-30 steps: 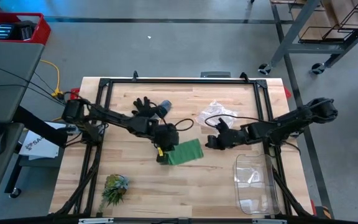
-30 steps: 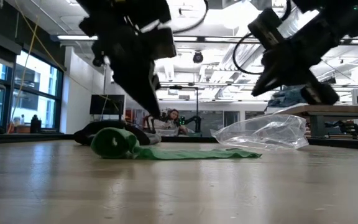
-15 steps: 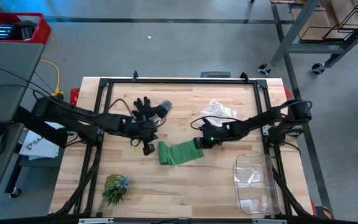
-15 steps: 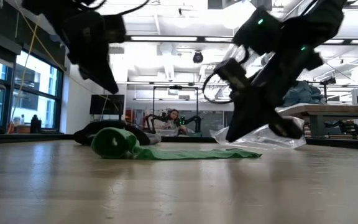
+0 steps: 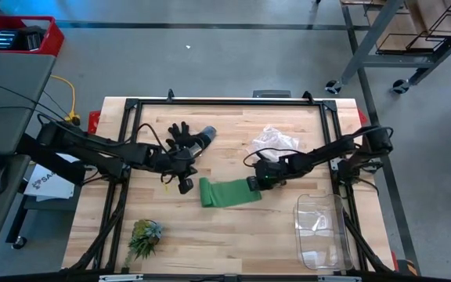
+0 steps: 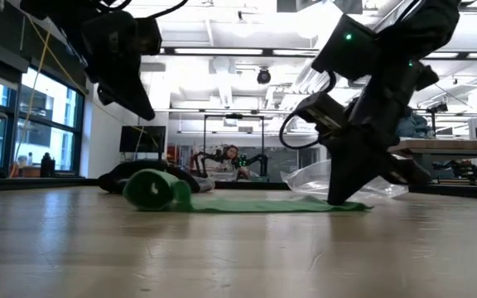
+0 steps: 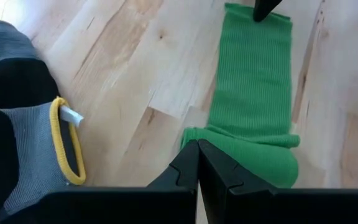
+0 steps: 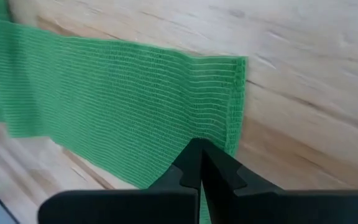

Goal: Roll bandage
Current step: Roll the green bandage

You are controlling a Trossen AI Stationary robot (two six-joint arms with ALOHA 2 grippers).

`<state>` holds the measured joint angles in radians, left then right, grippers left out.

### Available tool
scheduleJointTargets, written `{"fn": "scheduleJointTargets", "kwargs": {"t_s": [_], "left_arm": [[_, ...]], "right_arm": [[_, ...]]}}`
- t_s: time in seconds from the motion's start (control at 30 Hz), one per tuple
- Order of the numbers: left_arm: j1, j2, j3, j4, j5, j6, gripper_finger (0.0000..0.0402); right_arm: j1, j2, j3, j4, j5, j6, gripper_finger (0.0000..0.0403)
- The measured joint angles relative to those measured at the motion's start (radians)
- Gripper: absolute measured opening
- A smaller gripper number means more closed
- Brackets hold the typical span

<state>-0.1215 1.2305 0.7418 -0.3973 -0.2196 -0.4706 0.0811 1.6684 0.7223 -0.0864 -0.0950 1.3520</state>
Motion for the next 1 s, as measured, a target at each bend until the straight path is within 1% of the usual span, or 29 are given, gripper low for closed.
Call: {"fn": "scheduleJointTargets", "kwargs": {"t_s": [0.13, 0.37, 0.5, 0.6, 0.77, 0.87, 0.93, 1.0], "left_arm": [[0.0, 0.0, 0.0, 0.004, 0.013, 0.001, 0.0], [0.0, 0.0, 0.0, 0.004, 0.092, 0.053, 0.0], [0.0, 0.022, -0.019, 0.084, 0.129, 0.089, 0.0], [0.0, 0.083, -0.045, 0.182, 0.169, 0.123, 0.0], [0.001, 0.227, -0.045, 0.321, 0.237, 0.149, 0.0], [-0.003, 0.298, -0.045, 0.351, 0.263, 0.136, 0.0], [-0.004, 0.318, -0.045, 0.348, 0.271, 0.109, 0.0], [-0.009, 0.323, -0.044, 0.345, 0.275, 0.072, 0.0]], "right_arm": [[0.022, -0.018, -0.001, -0.033, 0.016, 0.031, 0.0], [0.059, -0.047, -0.001, -0.118, 0.035, 0.085, 0.0], [0.064, -0.078, -0.002, -0.159, 0.059, 0.107, 0.0], [0.064, -0.095, -0.002, -0.174, 0.065, 0.106, 0.0], [0.063, -0.098, -0.002, -0.18, 0.065, 0.107, 0.0], [0.064, -0.098, -0.002, -0.18, 0.065, 0.107, 0.0], [0.063, -0.098, -0.002, -0.167, 0.064, 0.116, 0.0], [0.064, -0.098, -0.003, -0.104, 0.061, 0.124, 0.0]]}}
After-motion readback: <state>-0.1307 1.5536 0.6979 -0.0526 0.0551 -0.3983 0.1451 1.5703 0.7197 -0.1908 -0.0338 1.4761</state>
